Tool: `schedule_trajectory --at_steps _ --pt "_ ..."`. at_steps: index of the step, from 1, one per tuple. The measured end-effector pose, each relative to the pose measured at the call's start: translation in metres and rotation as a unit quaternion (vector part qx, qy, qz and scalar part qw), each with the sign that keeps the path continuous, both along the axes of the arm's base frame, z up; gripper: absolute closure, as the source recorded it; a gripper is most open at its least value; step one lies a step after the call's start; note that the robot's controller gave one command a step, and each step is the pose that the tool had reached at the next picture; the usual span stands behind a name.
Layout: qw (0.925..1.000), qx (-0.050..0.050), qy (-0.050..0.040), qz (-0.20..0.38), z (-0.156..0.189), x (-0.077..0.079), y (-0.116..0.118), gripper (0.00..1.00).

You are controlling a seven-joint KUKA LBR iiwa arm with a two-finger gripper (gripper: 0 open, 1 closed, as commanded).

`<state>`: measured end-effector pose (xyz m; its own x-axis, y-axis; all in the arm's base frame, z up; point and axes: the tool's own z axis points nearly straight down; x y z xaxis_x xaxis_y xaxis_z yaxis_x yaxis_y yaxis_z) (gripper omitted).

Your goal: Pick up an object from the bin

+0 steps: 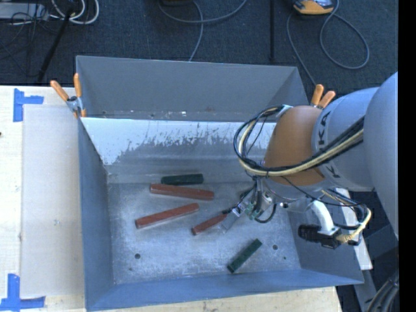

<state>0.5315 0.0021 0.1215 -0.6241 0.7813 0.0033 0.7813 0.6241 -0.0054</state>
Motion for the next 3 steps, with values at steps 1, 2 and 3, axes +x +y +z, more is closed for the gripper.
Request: schedule_trajectory --at_steps 1,2,3 --pt "1.0 0.0 -0.0012 0.0 0.0 0.001 0.0 1.0" --pt "1.0 0.0 -0.0012 0.0 0.0 0.001 0.0 0.0" --pt "0.971 0.002 -0.0007 0.239 -0.03 -0.006 0.08 0.0"
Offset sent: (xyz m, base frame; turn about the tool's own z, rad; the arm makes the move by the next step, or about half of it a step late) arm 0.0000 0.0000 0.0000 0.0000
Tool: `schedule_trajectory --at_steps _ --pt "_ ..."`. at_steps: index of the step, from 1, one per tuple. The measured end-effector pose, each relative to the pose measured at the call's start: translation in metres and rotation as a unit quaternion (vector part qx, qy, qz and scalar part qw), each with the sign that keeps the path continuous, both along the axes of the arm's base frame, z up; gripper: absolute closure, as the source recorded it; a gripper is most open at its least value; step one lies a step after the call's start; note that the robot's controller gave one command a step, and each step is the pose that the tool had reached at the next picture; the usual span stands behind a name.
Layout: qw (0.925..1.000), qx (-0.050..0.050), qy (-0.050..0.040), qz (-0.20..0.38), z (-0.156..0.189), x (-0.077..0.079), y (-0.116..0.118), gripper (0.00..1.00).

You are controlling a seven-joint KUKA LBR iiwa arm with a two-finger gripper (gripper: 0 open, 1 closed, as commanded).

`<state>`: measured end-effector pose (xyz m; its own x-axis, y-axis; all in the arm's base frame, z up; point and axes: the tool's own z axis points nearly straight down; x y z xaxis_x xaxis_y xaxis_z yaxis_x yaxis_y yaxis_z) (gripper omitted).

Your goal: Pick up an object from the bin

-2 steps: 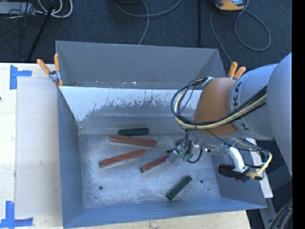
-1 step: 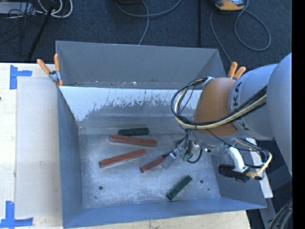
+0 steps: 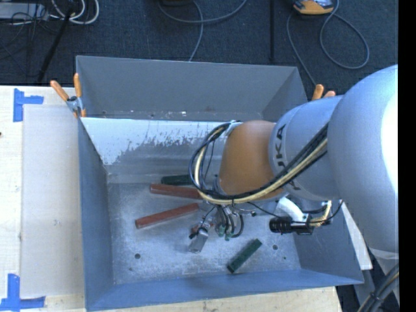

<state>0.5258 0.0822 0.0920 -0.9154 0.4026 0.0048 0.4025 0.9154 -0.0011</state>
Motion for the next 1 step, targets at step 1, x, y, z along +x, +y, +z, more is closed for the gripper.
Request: schedule_trajectory --at_steps 1 --pt "0.9994 -0.001 -0.0031 -0.034 -0.0188 0.0747 0.0208 0.0"
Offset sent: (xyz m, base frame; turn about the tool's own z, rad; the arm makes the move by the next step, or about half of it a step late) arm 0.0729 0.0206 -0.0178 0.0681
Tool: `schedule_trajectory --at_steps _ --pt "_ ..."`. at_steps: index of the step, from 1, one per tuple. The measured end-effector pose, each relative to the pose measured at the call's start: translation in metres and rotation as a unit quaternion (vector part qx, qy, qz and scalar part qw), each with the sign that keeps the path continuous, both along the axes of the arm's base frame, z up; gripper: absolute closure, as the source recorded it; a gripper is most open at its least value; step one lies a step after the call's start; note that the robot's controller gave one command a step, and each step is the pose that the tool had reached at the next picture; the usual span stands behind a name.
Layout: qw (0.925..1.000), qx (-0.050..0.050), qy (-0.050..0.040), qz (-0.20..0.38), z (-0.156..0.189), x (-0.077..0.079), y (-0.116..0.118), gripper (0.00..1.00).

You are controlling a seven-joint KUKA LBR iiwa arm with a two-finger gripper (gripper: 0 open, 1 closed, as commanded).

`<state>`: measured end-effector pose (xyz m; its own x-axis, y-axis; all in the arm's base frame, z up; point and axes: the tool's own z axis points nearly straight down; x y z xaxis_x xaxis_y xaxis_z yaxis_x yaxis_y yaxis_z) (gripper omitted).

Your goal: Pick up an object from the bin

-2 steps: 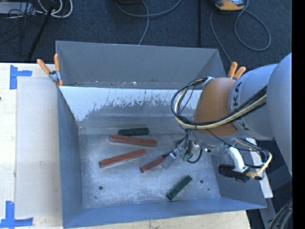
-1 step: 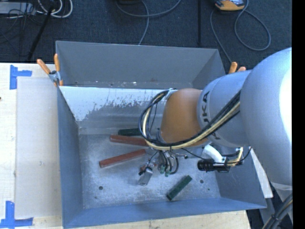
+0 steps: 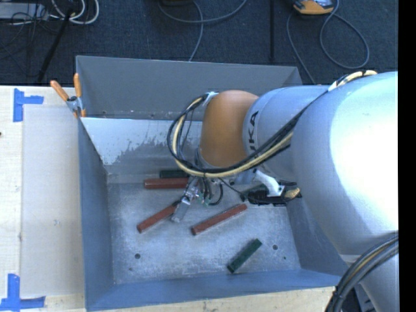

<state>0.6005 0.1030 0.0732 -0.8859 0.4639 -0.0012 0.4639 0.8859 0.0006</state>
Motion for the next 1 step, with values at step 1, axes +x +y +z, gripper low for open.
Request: schedule_trajectory --at_steps 1 --pt "0.984 0.0 -0.001 -0.178 0.0812 -0.0033 -0.0082 0.0"
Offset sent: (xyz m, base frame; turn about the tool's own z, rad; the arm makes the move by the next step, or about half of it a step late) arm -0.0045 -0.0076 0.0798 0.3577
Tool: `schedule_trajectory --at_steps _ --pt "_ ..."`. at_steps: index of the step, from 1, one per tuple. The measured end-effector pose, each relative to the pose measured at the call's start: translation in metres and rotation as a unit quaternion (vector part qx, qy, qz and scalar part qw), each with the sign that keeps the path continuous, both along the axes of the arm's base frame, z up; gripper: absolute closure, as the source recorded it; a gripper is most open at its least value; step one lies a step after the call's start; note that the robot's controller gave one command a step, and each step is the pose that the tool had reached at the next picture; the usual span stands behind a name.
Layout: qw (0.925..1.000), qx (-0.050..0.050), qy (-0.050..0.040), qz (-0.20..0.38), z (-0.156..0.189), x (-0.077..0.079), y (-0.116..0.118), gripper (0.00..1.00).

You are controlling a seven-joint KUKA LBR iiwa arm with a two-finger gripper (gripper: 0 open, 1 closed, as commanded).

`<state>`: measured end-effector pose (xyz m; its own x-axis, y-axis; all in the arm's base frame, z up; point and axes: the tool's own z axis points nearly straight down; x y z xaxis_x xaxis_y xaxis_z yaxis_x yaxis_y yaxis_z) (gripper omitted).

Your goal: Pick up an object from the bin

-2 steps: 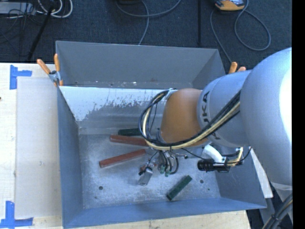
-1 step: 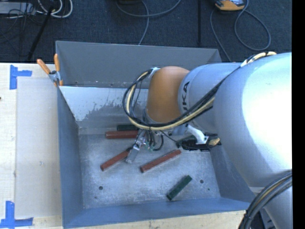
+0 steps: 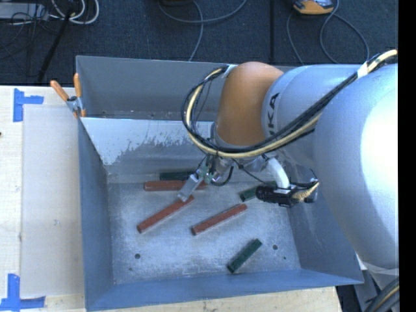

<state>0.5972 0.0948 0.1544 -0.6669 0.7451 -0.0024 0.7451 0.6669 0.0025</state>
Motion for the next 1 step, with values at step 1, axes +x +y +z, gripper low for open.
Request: schedule_trajectory --at_steps 1 --pt "0.9393 0.0 0.004 0.343 -0.0788 -0.0401 0.0458 0.0"
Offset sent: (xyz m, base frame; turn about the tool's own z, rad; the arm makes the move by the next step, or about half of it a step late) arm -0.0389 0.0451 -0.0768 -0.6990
